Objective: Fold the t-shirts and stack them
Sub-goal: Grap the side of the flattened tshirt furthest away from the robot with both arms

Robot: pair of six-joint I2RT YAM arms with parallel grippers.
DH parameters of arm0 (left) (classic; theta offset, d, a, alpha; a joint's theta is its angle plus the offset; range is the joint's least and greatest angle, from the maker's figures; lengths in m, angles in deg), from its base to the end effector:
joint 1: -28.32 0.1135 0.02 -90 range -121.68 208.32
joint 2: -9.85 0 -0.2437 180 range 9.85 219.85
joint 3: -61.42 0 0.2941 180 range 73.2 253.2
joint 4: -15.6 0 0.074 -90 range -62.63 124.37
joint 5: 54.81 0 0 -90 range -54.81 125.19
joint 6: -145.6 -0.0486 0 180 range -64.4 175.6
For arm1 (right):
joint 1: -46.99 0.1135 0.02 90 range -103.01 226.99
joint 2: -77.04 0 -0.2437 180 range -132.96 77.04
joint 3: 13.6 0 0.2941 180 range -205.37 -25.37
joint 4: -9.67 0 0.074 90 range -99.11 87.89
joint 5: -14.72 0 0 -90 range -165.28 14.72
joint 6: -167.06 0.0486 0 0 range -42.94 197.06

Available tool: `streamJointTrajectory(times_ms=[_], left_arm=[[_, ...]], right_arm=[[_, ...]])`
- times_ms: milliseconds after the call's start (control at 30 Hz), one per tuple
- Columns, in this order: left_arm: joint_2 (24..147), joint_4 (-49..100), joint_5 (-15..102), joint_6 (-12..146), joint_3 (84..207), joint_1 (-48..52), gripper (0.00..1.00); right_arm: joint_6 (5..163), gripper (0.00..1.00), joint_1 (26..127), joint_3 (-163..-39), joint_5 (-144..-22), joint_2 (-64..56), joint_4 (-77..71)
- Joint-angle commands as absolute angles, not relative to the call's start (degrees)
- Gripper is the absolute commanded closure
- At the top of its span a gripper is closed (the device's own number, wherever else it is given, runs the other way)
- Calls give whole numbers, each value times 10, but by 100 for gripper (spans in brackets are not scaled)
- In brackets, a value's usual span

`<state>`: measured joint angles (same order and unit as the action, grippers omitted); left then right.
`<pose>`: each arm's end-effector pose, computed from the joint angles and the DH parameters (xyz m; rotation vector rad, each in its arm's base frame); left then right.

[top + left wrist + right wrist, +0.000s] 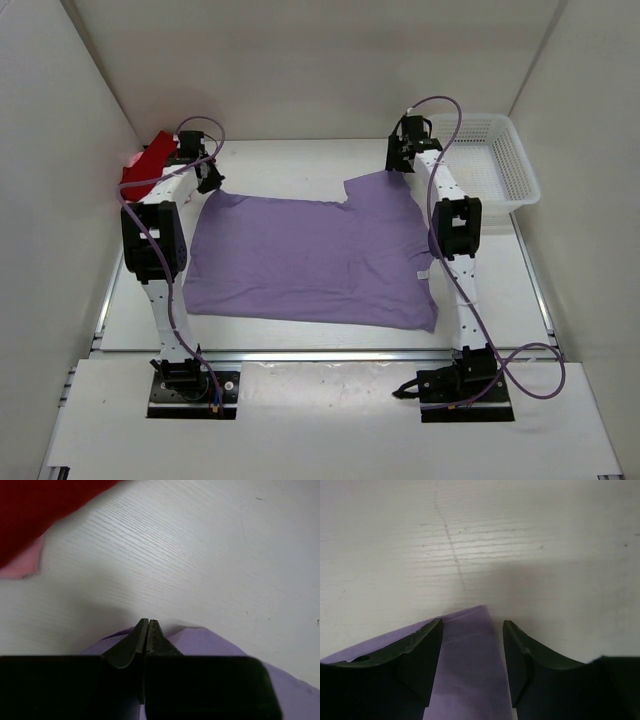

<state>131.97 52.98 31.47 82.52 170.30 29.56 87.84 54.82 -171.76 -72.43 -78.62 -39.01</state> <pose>0.5134 0.0143 0.1579 -0.6250 2.3744 -0.1175 0.6152 0.0822 0.1384 0.0850 2.3761 0.0962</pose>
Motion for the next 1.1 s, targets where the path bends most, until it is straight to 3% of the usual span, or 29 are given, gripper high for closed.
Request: streamJointTrajectory(times_ms=[0, 233, 400, 533, 567, 867, 1000, 1067], left_arm=[[1269, 521, 325, 827, 1700, 293, 100], [1270, 509, 340, 833, 1694, 299, 100], [1267, 503, 341, 832, 1692, 300, 100], [1254, 495, 347, 836, 1672, 298, 100], [1252, 494, 345, 837, 1669, 300, 100], [1192, 461, 379, 844, 1591, 323, 100], [1168, 446, 398, 849, 1557, 339, 100], [1157, 451, 385, 843, 1548, 339, 100]], right_arm=[[868, 49, 546, -1721, -712, -774, -391], [862, 50, 544, -1710, -717, -768, -398], [868, 67, 532, -1708, -766, -771, -408], [869, 97, 536, -1723, -774, -772, -408], [872, 99, 536, -1732, -784, -776, -416], [868, 100, 563, -1778, -848, -668, -553], [858, 100, 572, -1708, -852, -603, -620], [848, 100, 596, -1604, -830, -527, -592]])
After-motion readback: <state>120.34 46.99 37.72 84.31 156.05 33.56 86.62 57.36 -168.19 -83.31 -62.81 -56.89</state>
